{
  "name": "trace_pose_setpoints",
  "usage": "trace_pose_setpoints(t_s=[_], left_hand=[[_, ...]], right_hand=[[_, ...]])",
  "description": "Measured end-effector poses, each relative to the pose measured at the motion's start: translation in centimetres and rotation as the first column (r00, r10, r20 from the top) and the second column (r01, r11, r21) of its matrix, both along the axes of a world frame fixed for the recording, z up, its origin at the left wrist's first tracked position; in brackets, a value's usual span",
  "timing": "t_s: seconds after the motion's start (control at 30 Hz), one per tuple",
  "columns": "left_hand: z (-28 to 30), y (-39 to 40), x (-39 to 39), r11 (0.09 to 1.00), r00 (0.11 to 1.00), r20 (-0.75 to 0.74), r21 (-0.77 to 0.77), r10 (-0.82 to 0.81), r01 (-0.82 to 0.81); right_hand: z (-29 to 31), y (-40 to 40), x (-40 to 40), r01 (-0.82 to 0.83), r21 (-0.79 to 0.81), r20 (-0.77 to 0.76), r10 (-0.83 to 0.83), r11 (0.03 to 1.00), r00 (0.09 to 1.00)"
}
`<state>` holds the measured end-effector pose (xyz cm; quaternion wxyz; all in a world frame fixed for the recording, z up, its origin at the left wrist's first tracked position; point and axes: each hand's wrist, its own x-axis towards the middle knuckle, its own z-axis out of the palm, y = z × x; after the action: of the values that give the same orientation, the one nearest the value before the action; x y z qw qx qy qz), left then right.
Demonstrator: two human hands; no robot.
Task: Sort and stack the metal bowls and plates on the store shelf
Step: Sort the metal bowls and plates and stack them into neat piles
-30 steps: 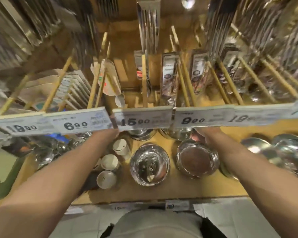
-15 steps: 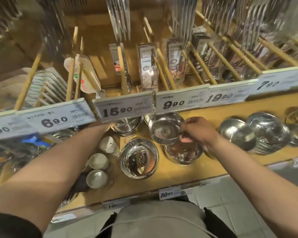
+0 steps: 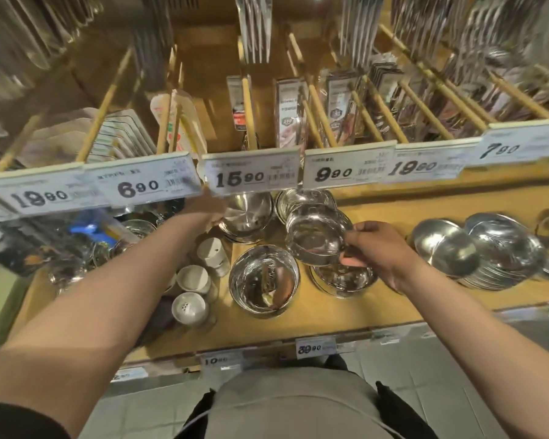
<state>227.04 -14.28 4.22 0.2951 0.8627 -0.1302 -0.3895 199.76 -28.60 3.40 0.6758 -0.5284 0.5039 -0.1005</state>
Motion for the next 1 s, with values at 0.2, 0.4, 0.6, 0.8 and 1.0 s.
trace_pose_setpoints(t_s=[0.2, 0.4, 0.6, 0.8, 1.0], left_hand=[[3.9, 0.5, -3.7, 0.978, 0.977, 0.090, 0.099, -0.193, 0.184], [6.6, 2.0, -6.6, 0.946, 0.942, 0.167, 0.196, -0.293, 0.259], [7.6, 4.5, -9.3, 0.980, 0.968, 0.154, 0.066, -0.198, 0.190], [9.3, 6.0, -14.3, 0.997, 0.968, 0.245, -0.051, -0.048, 0.063], [7.5, 6.4, -22.4, 0.964, 0.986, 0.059, -0.226, 0.156, -0.139]], right_hand=[[1.6, -0.2, -1.9, 0.049, 0.022, 0.014, -0.049, 0.999, 0.999], [4.3, -0.5, -4.5, 0.079, 0.081, 0.022, -0.081, 0.994, 0.996], [6.9, -0.9, -6.8, 0.050, -0.001, 0.038, -0.050, 0.999, 0.998], [8.0, -1.7, -13.4, 0.043, -0.014, 0.149, -0.040, 0.999, 0.988], [7.7, -1.4, -22.8, 0.033, -0.071, 0.118, -0.024, 0.997, 0.993]])
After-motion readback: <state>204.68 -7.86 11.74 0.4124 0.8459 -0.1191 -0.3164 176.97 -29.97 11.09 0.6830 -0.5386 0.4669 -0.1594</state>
